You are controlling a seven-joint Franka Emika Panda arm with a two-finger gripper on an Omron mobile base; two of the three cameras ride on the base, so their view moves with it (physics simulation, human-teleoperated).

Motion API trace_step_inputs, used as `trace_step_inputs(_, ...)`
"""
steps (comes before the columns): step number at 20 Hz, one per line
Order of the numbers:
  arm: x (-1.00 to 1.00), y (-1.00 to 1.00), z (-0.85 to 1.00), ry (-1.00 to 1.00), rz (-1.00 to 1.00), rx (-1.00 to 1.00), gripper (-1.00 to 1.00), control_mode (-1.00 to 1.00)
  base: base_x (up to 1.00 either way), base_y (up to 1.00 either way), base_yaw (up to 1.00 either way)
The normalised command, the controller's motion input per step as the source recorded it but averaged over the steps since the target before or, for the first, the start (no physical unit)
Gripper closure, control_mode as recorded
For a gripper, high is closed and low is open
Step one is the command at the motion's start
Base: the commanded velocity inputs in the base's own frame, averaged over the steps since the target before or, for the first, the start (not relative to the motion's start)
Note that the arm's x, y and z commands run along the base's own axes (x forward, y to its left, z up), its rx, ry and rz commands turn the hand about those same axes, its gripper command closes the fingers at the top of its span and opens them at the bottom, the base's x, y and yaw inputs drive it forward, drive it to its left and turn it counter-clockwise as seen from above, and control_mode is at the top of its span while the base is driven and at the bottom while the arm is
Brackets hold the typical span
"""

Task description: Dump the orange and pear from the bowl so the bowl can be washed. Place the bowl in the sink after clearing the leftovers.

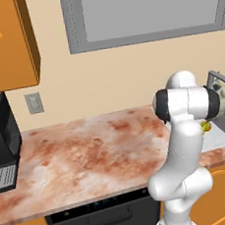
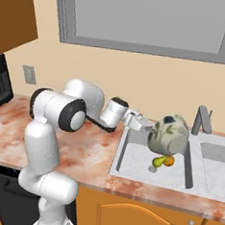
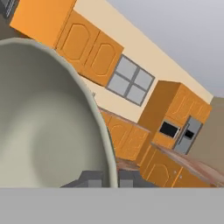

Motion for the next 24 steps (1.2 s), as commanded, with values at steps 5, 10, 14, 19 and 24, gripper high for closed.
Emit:
trace_step_inputs(5, -0.7, 0.29, 0.37, -0.41, -0.01, 0.2, 1.0, -1.0, 0.0, 0.0, 0.0)
trace_step_inputs(10, -0.74, 0.77, 0.4, -0.5, 0.0, 0.27, 1.0, -1.0, 0.0, 0.0, 0.0)
trace_step_inputs(14, -0.52, 0.95, 0.53, -0.44, 0.0, 0.25, 1.0, -1.0, 0.0, 0.0, 0.0)
trace_step_inputs(19, -0.45, 1.0, 0.55, -0.4, 0.0, 0.29, 1.0, -1.0, 0.0, 0.0, 0.0)
trace_step_inputs(24, -0.73, 0.77, 0.16, -0.36, 0.16, 0.4, 1.0, -1.0, 0.0, 0.0, 0.0)
